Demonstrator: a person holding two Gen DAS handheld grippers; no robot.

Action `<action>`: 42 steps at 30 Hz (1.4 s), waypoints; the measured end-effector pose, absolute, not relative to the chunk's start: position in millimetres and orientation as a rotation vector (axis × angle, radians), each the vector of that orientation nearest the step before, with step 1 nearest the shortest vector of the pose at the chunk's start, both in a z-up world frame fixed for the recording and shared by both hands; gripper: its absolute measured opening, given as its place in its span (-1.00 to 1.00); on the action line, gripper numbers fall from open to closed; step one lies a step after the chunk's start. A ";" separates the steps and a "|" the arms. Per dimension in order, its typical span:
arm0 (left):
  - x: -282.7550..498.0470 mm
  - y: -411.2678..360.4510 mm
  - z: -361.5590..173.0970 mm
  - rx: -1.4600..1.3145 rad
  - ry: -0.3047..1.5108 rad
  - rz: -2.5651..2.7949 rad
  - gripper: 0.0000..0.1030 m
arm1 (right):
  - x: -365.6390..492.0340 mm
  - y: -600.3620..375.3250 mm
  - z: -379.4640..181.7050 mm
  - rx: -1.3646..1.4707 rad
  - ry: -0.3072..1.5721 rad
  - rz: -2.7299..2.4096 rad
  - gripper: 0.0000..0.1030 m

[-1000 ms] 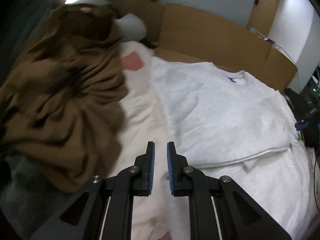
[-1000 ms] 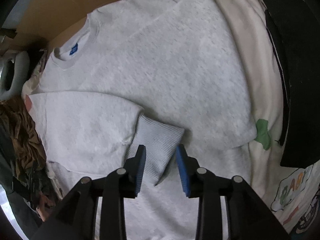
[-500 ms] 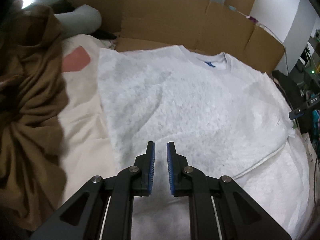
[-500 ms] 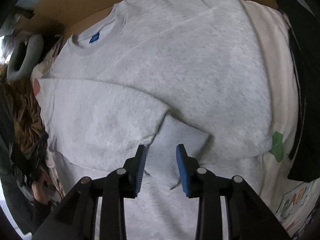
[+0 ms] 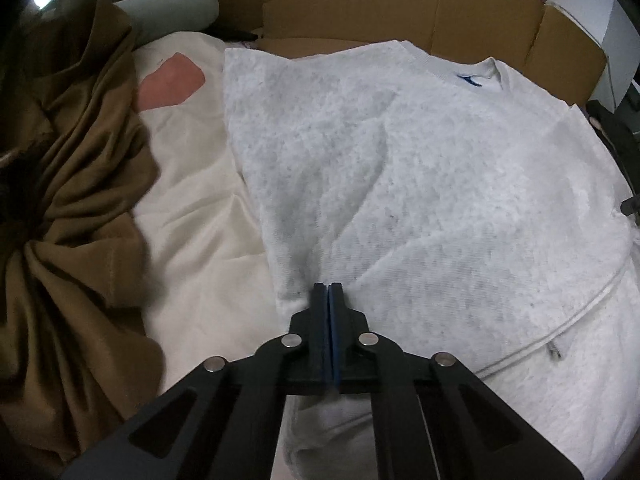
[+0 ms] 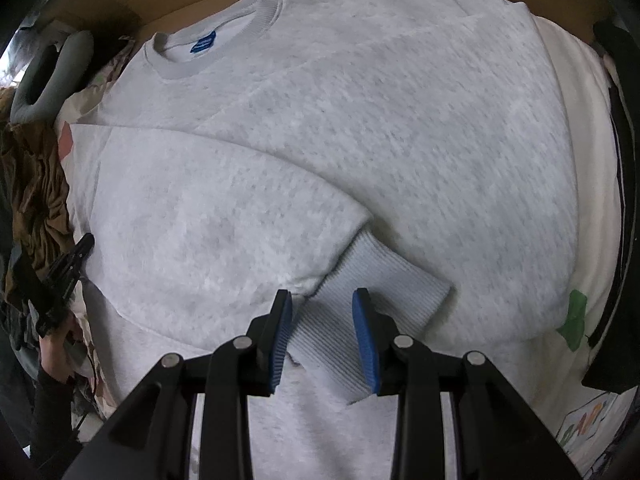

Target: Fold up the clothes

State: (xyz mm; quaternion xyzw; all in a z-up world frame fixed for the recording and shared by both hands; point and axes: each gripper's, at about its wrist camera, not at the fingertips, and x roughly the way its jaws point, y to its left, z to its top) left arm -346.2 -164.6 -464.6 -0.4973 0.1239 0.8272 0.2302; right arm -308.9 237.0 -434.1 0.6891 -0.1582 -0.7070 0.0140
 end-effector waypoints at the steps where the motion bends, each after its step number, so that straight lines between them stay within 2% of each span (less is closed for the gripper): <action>1: -346.3 -164.4 -464.6 -1.374 0.347 2.278 -0.91 | -305.8 232.3 -434.8 2.140 -0.481 -2.206 -0.43; 4: -344.8 -163.8 -463.3 -1.397 0.373 2.282 -0.91 | -305.4 223.6 -434.9 2.129 -0.462 -2.222 -0.43; 7: -342.1 -167.9 -460.7 -1.429 0.367 2.271 -0.92 | -303.3 221.5 -438.4 2.129 -0.485 -2.231 -0.34; 16: -317.9 -183.0 -431.1 -1.429 0.358 2.268 -0.93 | -298.0 238.2 -428.3 2.085 -0.503 -2.301 -0.34; 25: -302.3 -202.6 -378.2 -1.478 0.255 2.296 -0.93 | -288.7 256.6 -384.4 2.036 -0.688 -2.285 -0.32; 27: -302.1 -199.0 -364.7 -1.489 0.215 2.298 -0.93 | -286.5 260.6 -371.6 2.026 -0.731 -2.281 -0.19; 28: -303.5 -195.7 -359.6 -1.495 0.199 2.297 -0.89 | -283.2 261.9 -364.9 2.022 -0.743 -2.281 -0.13; 30: -301.6 -192.3 -345.8 -1.504 0.179 2.296 -0.32 | -286.4 270.2 -357.8 2.019 -0.766 -2.267 0.12; 32: -297.9 -189.9 -331.8 -1.513 0.172 2.298 0.09 | -288.0 275.0 -345.3 2.022 -0.792 -2.256 0.19; 36: -290.6 -184.6 -304.1 -1.549 0.178 2.283 0.31 | -276.0 278.6 -330.0 2.038 -0.825 -2.226 0.36; 42: -277.6 -176.1 -264.1 -1.590 0.177 2.255 0.34 | -252.4 300.6 -283.0 1.983 -0.949 -2.231 0.44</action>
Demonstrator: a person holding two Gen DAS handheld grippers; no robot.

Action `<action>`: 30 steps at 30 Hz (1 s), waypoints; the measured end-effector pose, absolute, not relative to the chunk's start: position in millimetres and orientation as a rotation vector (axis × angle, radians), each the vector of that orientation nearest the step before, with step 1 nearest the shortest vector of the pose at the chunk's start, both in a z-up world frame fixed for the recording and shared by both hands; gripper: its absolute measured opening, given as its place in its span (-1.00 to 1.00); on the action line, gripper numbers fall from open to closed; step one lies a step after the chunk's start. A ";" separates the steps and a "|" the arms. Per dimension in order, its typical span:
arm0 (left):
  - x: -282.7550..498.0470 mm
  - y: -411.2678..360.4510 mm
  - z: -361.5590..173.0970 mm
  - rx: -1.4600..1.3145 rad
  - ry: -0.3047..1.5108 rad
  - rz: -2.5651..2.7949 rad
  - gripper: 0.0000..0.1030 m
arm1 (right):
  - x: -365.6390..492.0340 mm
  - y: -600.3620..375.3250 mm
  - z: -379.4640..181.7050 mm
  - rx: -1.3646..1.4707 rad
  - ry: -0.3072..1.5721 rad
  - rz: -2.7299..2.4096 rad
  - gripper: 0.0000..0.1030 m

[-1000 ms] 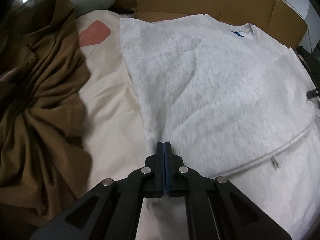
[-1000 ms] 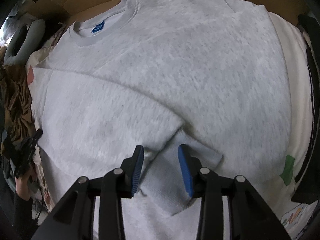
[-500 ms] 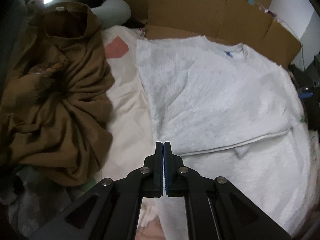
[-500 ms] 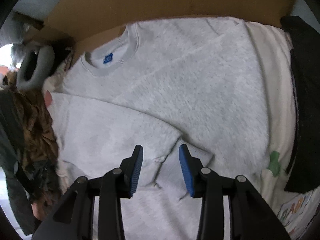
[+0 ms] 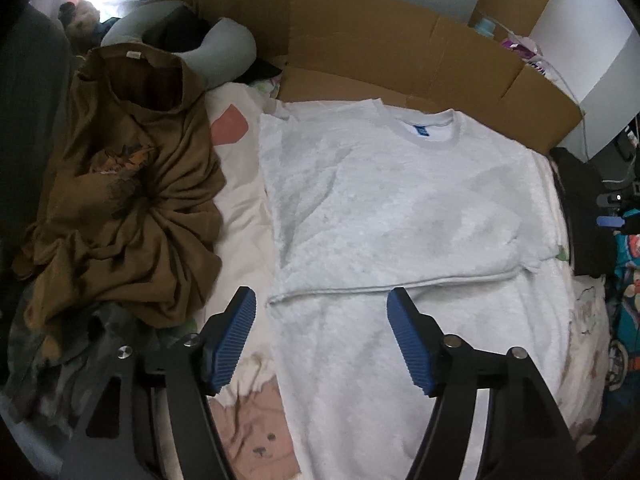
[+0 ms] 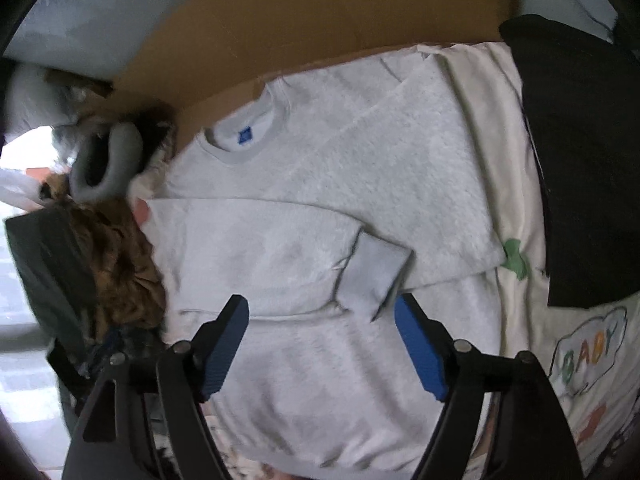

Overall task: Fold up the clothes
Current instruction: 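Lift both open tools and move them toward the ribbed hem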

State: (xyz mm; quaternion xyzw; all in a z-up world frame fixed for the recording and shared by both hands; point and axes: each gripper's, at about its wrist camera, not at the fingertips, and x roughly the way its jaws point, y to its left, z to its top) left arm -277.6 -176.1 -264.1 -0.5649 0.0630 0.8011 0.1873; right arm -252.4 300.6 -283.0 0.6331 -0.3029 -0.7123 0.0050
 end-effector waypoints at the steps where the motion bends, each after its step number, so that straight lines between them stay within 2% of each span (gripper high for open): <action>1: -275.4 -175.3 -257.5 -1.595 0.169 2.251 0.34 | -249.6 302.0 -276.5 1.975 -0.951 -2.230 0.45; 11: -245.4 -170.6 -180.3 -1.580 0.179 2.263 0.35 | -216.4 325.7 -193.9 1.876 -0.955 -2.264 0.46; 13: -239.3 -170.9 -164.2 -1.579 0.185 2.267 0.55 | -210.7 329.4 -175.1 1.853 -0.949 -2.271 0.46; 14: -235.9 -171.0 -156.3 -1.577 0.189 2.269 0.87 | -207.7 331.6 -165.4 1.841 -0.946 -2.275 0.46; 15: -232.2 -171.1 -148.6 -1.572 0.195 2.271 0.96 | -205.5 333.2 -158.0 1.833 -0.942 -2.280 0.46; 22: -208.3 -175.1 -96.7 -1.544 0.197 2.290 0.96 | -182.1 345.8 -97.1 1.754 -0.921 -2.328 0.49; 30: -178.7 -183.4 -50.3 -1.518 0.157 2.326 0.97 | -147.9 364.0 -37.7 1.653 -0.895 -2.388 0.82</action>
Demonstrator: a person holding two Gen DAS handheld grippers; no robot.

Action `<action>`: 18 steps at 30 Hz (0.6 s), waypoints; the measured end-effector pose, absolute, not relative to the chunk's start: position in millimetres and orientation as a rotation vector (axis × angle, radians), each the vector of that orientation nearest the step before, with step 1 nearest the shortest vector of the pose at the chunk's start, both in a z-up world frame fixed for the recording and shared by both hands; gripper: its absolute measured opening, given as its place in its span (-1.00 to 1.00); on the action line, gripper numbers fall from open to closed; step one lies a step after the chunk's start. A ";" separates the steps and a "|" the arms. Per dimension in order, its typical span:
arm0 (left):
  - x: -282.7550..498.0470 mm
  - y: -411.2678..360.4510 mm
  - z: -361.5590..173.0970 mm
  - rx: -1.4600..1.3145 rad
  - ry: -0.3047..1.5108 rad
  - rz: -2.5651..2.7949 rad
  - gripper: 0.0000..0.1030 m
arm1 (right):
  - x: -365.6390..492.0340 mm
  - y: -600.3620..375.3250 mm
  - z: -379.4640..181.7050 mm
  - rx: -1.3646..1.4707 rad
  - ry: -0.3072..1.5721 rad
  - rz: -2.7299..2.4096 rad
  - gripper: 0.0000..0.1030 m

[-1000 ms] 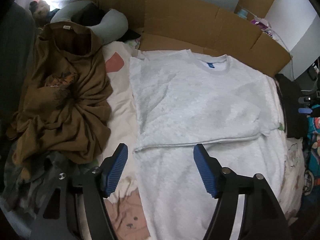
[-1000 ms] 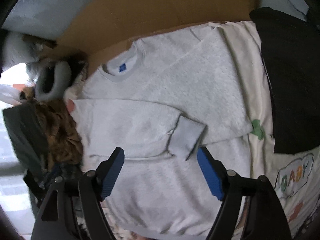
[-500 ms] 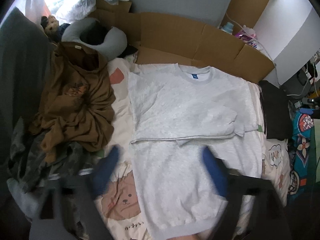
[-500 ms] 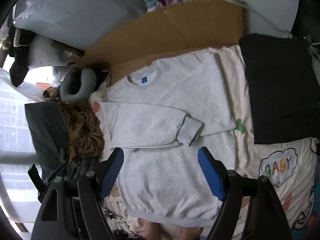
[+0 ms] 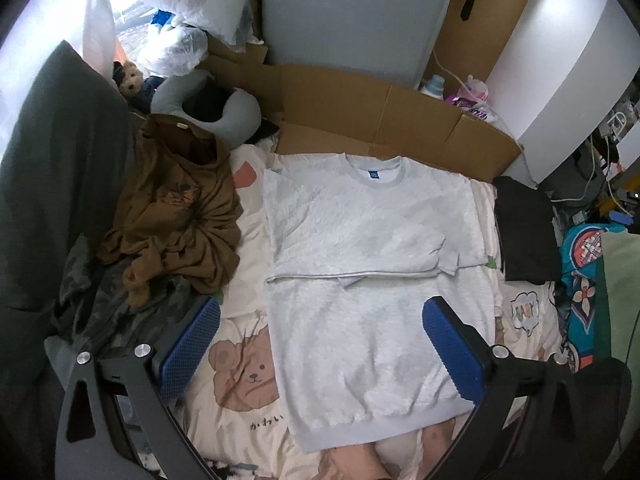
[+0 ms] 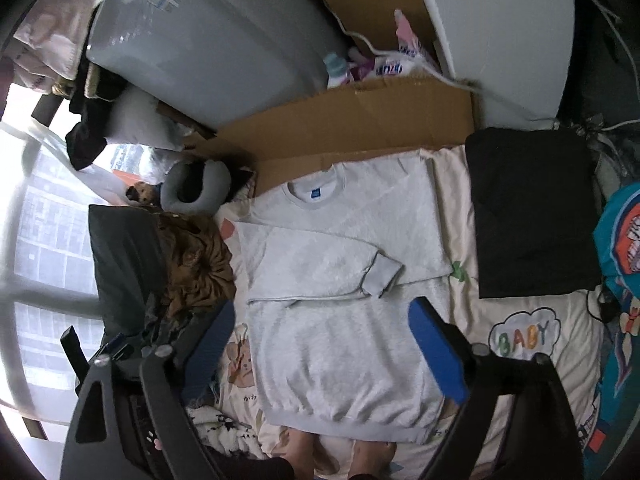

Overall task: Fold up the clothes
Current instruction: 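Lift both open tools and move them toward the ribbed hem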

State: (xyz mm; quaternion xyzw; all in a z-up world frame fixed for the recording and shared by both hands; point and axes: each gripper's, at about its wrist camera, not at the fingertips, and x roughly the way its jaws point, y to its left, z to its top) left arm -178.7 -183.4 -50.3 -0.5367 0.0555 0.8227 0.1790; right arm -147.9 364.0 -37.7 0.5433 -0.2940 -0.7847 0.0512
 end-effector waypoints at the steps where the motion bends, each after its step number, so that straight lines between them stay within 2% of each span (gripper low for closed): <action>1: -175.7 -184.6 -46.1 -1.515 0.150 2.329 0.97 | -143.3 367.1 -31.6 1.643 -0.895 -2.391 0.84; 4: -166.1 -189.2 -32.1 -1.506 0.137 2.353 0.97 | -131.6 374.2 -17.0 1.618 -0.879 -2.406 0.98; 18: -118.1 -212.0 16.2 -1.465 0.038 2.433 0.97 | -73.9 426.3 38.3 1.522 -0.864 -2.469 0.98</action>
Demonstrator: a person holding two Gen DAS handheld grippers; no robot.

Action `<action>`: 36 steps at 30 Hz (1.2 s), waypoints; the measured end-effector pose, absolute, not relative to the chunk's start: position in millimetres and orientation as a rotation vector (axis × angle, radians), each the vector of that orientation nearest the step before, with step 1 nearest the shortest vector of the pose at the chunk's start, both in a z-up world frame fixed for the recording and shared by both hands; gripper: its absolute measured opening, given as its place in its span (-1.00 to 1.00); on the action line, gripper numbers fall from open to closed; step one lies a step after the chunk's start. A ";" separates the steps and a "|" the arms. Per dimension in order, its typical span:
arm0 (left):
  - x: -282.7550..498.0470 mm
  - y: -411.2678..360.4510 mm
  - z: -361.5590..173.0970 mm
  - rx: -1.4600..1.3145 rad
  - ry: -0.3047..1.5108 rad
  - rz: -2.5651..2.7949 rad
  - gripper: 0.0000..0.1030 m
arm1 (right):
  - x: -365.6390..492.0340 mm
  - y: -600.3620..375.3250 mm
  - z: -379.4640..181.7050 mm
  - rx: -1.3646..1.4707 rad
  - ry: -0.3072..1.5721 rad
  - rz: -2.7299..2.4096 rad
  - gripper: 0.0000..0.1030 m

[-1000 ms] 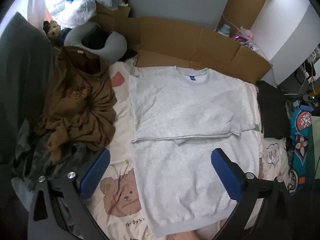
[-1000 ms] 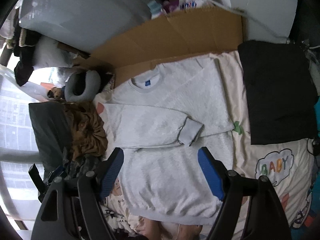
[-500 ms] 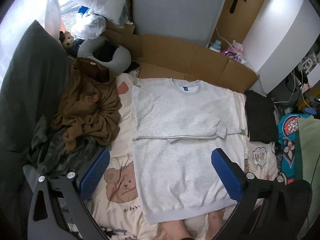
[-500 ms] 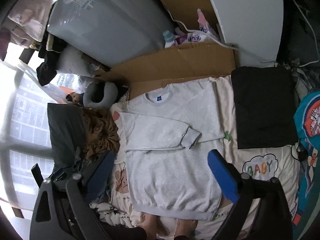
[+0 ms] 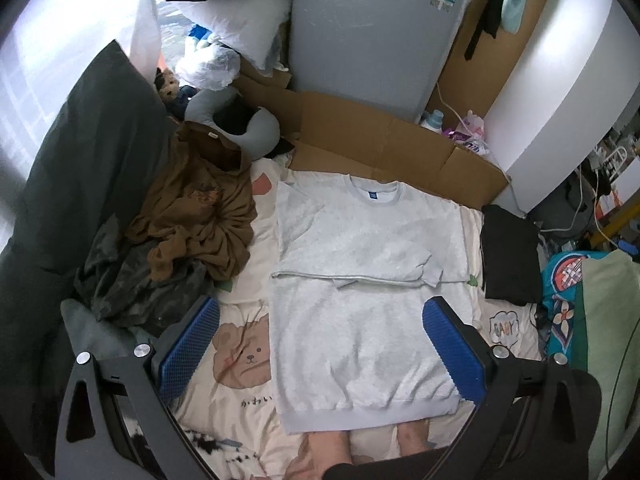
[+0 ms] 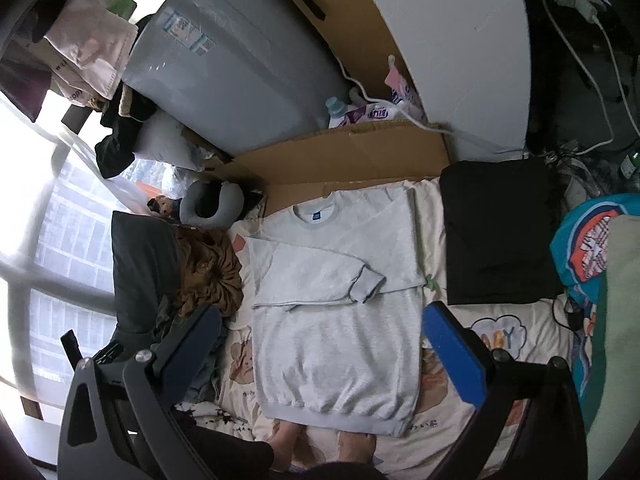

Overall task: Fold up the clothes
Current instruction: 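Lift both open tools and move them toward the ribbed hem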

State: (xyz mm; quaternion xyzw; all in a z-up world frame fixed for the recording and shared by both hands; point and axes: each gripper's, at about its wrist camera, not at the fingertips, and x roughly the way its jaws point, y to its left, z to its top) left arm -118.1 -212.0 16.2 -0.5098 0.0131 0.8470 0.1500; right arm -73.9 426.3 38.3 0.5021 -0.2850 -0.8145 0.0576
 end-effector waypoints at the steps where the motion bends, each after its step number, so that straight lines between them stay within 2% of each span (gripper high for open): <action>1: -114.1 -213.1 18.9 -1.461 0.033 2.439 0.97 | -69.0 431.1 40.2 1.517 -0.866 -2.472 0.98; 16: -76.1 -225.2 18.9 -1.407 -0.014 2.436 0.97 | -8.0 462.7 38.6 1.505 -0.822 -2.512 0.99; 36: -57.7 -250.4 -76.0 -1.526 0.020 2.431 0.97 | 37.3 431.4 -48.0 1.549 -0.711 -2.526 0.98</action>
